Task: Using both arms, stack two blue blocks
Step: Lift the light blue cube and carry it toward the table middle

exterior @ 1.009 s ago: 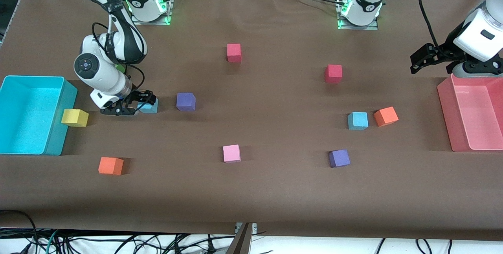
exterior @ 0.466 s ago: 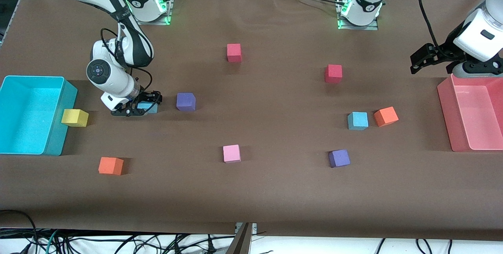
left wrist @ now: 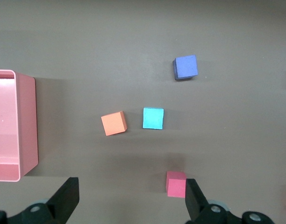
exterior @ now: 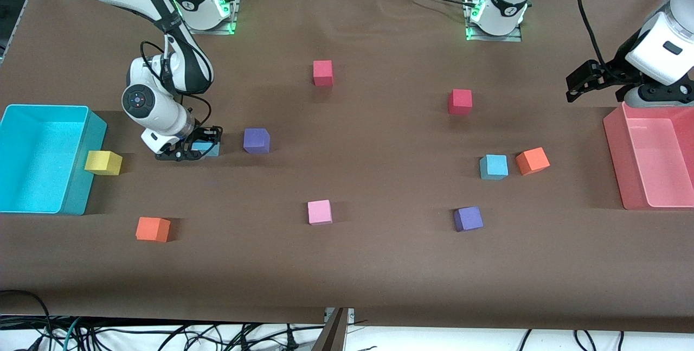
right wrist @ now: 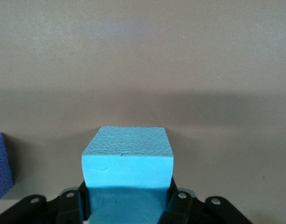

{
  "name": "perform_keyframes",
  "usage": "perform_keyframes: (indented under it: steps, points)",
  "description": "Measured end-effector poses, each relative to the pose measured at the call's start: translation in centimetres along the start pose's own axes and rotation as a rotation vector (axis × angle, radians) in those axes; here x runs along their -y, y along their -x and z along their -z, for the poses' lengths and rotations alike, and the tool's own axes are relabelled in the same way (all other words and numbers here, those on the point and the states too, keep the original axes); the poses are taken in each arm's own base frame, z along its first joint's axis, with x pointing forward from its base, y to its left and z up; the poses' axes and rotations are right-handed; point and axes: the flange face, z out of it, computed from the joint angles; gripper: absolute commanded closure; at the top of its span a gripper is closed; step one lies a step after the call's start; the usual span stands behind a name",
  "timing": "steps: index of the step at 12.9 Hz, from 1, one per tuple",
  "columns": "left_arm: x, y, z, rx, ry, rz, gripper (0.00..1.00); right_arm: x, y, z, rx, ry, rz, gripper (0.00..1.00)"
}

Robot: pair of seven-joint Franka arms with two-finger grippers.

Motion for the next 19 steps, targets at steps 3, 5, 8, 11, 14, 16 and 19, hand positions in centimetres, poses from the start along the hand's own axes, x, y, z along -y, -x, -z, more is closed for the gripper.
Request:
perform_keyframes:
  steps: [3,5,8,11,14,16,19]
  points:
    - [0.0,0.0,0.0,0.0,0.0,0.0,0.0,0.0,-0.2,0.3,-0.007,-0.001,0.007,1.0]
    - [0.0,0.0,0.0,0.001,0.0,0.0,0.0,0.8,-1.0,1.5,0.0,-0.003,0.02,1.0]
    - [0.0,0.0,-0.1,0.001,0.0,0.0,0.0,6.0,-2.8,6.2,0.012,-0.019,0.03,1.0]
    - [0.0,0.0,-0.1,0.001,0.0,0.001,0.0,13.2,-3.3,10.6,-0.006,-0.023,0.049,1.0]
    - [0.1,0.0,-0.1,0.002,0.0,0.001,0.0,21.5,-2.0,11.1,-0.013,-0.022,0.065,1.0]
    - [0.1,0.0,-0.1,0.003,0.0,0.001,0.0,26.4,-0.8,9.7,-0.006,-0.018,0.076,1.0]
    - [0.1,0.0,-0.2,0.003,-0.001,0.002,0.0,31.8,0.9,7.3,0.013,-0.006,0.09,1.0]
